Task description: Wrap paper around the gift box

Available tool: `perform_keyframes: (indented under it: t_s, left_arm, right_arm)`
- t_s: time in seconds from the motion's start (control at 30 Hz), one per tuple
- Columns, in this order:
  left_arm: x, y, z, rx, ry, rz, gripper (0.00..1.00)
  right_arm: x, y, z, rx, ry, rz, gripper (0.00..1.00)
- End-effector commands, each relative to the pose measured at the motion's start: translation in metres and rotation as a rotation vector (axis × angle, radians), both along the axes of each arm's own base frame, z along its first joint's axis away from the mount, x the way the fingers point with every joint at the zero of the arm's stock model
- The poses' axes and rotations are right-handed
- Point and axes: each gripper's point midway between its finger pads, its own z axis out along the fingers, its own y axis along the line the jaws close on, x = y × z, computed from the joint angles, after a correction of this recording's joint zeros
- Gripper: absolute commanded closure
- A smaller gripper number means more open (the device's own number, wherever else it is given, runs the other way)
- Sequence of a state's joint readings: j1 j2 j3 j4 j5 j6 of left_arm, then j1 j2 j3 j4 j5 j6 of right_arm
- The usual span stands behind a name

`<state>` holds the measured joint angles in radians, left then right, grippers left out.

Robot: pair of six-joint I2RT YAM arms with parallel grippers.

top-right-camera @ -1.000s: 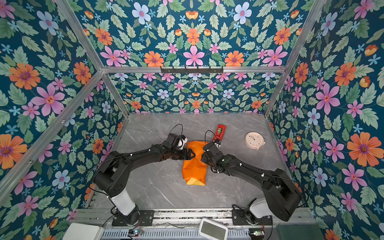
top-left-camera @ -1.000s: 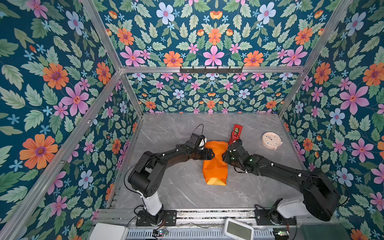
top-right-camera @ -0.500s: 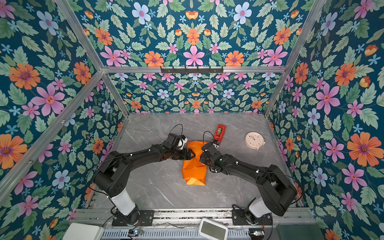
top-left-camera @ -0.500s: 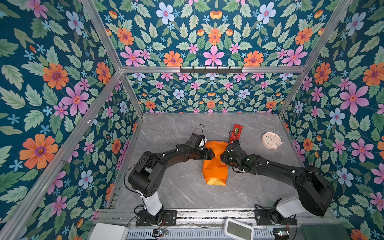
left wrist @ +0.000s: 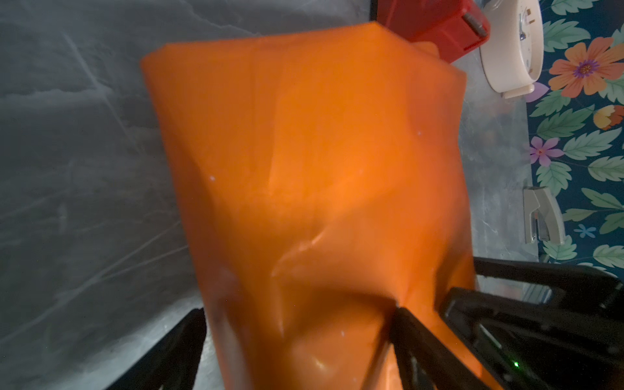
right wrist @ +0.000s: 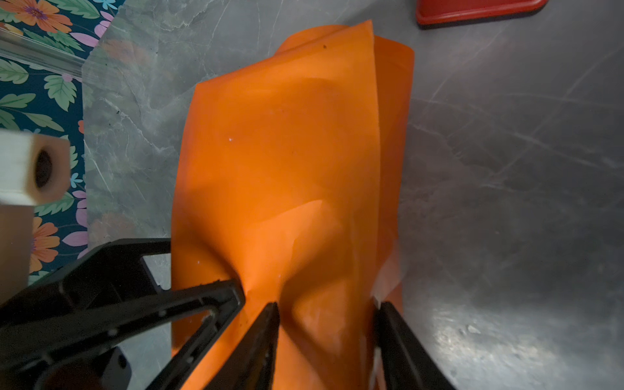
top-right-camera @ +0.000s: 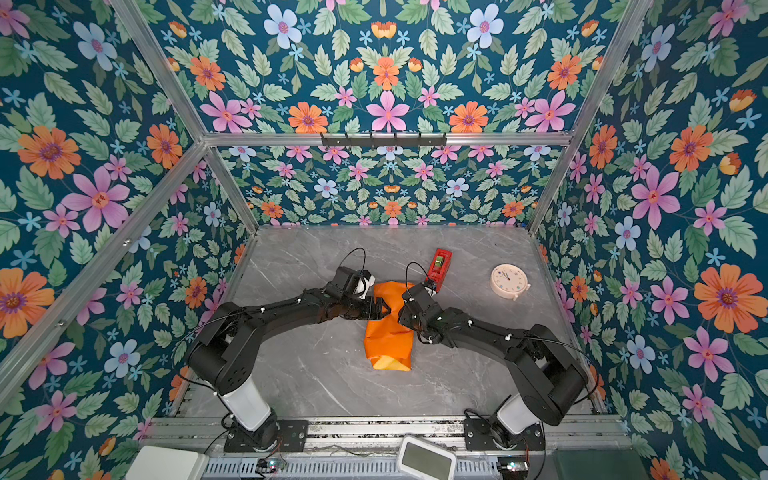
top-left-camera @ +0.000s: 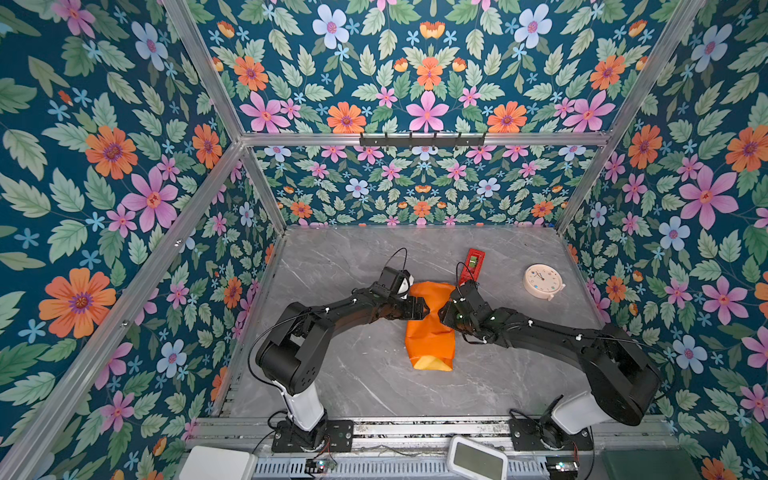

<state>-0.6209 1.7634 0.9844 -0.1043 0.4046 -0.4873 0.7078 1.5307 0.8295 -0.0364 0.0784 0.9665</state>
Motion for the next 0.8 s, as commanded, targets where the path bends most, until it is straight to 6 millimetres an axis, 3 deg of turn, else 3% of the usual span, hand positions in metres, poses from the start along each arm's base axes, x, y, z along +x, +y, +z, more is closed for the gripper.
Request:
perform_keyframes:
  t_s: [0.0,0.77]
  left_arm:
    - [-0.033,0.066,-0.058,0.361,0.133,0.044,0.13]
    - [-0.032,0.065,-0.058,0.357,0.133,0.042,0.13]
  right_arm:
    - [0.012,0.010,0.012,0.049,-0.057,0.014,0.48]
    - [0.030,0.015,-0.001,0.053,-0.047,0.076,0.36]
